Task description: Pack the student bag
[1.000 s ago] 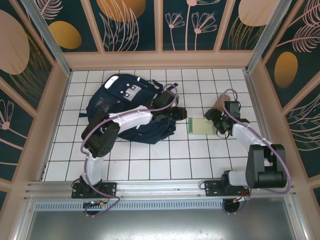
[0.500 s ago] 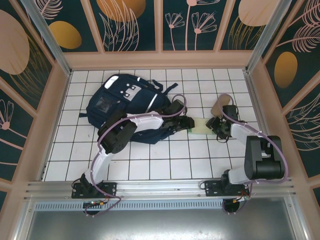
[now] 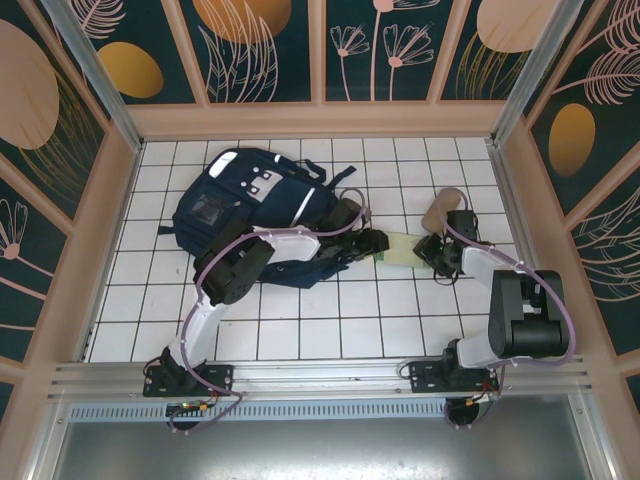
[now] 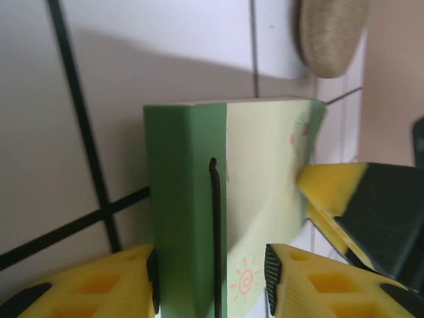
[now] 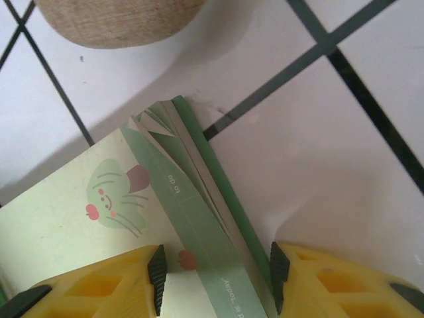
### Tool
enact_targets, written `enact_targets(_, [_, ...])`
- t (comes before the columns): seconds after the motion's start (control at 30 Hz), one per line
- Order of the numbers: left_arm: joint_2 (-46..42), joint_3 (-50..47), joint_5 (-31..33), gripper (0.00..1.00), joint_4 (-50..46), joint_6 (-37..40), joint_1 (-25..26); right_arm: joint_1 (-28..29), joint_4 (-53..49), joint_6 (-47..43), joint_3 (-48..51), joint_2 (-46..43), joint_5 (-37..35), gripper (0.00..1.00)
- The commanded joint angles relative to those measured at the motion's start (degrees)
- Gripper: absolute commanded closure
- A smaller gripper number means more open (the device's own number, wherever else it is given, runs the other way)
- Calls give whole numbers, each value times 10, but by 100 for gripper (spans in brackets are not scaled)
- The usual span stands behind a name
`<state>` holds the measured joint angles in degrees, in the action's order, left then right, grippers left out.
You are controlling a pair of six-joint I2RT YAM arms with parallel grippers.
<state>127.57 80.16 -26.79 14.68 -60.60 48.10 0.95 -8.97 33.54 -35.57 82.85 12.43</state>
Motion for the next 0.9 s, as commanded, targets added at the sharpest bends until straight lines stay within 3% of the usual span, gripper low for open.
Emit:
enact_targets(0.0, [-33,-16,-78,55,168,-49,15,24,23,13,17,17,83,52])
enact_targets(0.1, [-30,-16,-77,59,159,-51,15,24,18,12,13,10,82,52])
enact_targets(0.23, [-34,-11,-52,80,104,-26,13,20,3,7,6,-8,80,50])
enact_targets(0.4, [-68,-26,-52,100,101,-17,1,1,19,8,15,-60,129,31])
enact_targets(0.47, [-86,-37,-69,100,121,-27,-6,-10,44,15,25,-82,171,21])
enact_targets(0.53, [-105,-51,-90,100,161,-49,-13,-25,81,31,37,-96,231,17])
enact_targets(0.77, [-134,-70,-135,100,233,-99,-25,-77,260,129,84,-117,413,17])
enact_targets(0.87, [-139,-77,-138,100,236,-106,-28,-92,318,164,94,-121,458,25])
